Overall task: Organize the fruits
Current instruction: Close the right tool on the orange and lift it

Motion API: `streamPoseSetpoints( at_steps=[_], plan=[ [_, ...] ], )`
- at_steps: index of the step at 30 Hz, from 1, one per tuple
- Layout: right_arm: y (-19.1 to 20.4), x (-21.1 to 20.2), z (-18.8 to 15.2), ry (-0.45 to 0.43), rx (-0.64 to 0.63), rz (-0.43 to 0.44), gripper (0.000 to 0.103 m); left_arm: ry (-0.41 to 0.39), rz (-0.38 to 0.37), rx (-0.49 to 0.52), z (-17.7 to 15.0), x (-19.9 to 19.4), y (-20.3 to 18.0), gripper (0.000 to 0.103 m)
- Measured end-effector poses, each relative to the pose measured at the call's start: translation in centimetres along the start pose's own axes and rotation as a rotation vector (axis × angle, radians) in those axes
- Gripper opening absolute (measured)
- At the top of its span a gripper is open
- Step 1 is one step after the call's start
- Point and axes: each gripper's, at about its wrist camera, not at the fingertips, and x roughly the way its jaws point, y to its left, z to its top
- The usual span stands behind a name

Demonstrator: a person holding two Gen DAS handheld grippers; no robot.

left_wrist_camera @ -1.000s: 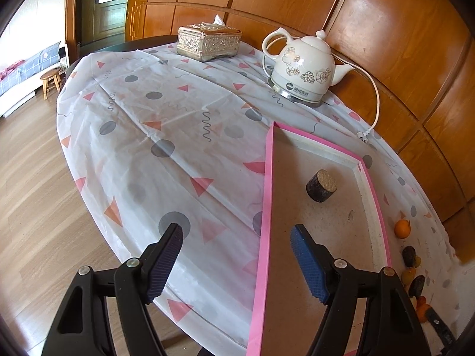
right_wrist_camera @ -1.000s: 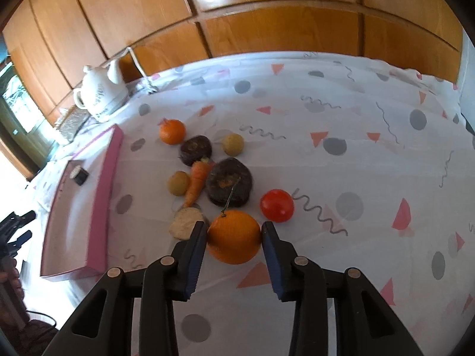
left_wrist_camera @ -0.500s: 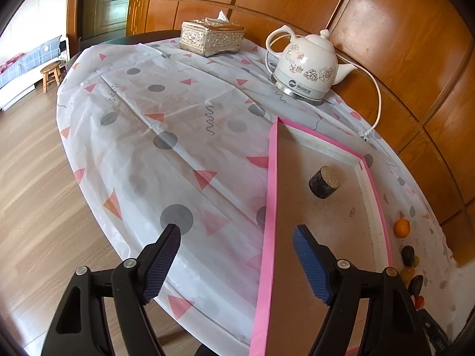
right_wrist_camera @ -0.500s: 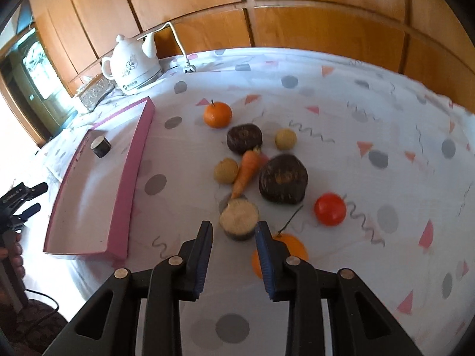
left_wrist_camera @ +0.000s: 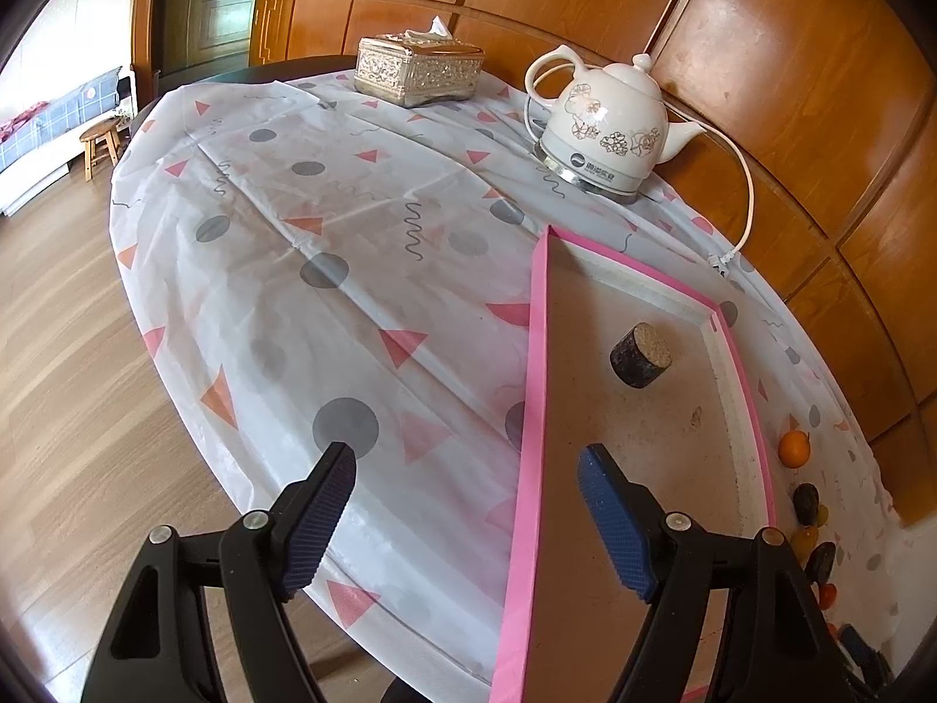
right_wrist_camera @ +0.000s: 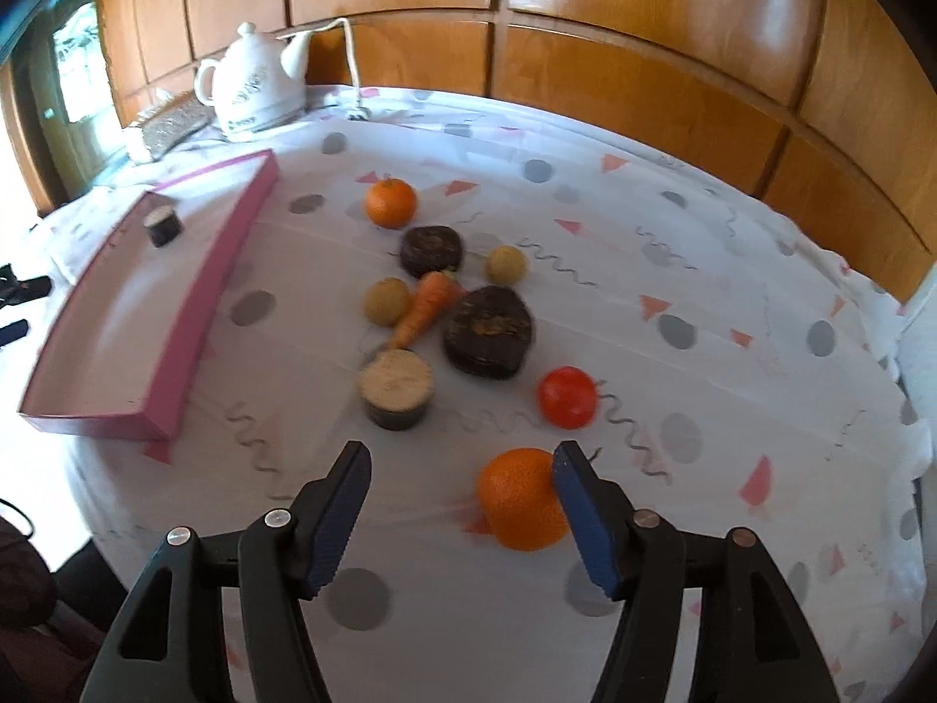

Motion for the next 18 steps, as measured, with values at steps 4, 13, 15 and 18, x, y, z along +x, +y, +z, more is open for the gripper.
streamPoseSetpoints(
  at_steps=[4, 13, 15, 18],
  plan=[
    [-1.5, 0.6, -0.4, 0.018, 0.025, -0.054, 0.066, 0.000, -0.002, -0.001, 0.0, 0.0, 0.0, 0.079],
    [-3.9, 1.0, -1.3, 0.028, 0.066, -0.089, 0.038, -0.004, 0.005, -0.007, -0.1, -0.1, 0.1, 0.079],
    [-3.9, 1.1, -1.3, 0.034, 0.050, -0.078, 0.038, -0.018, 0.014, -0.004, 0.0, -0.4, 0.1, 0.079],
    [-4.0, 1.6, -1.4, 0.063, 0.052, -0.053, 0.039, -0.059, 0.020, 0.034, 0.0, -1.2, -0.6, 0.080]
  ],
)
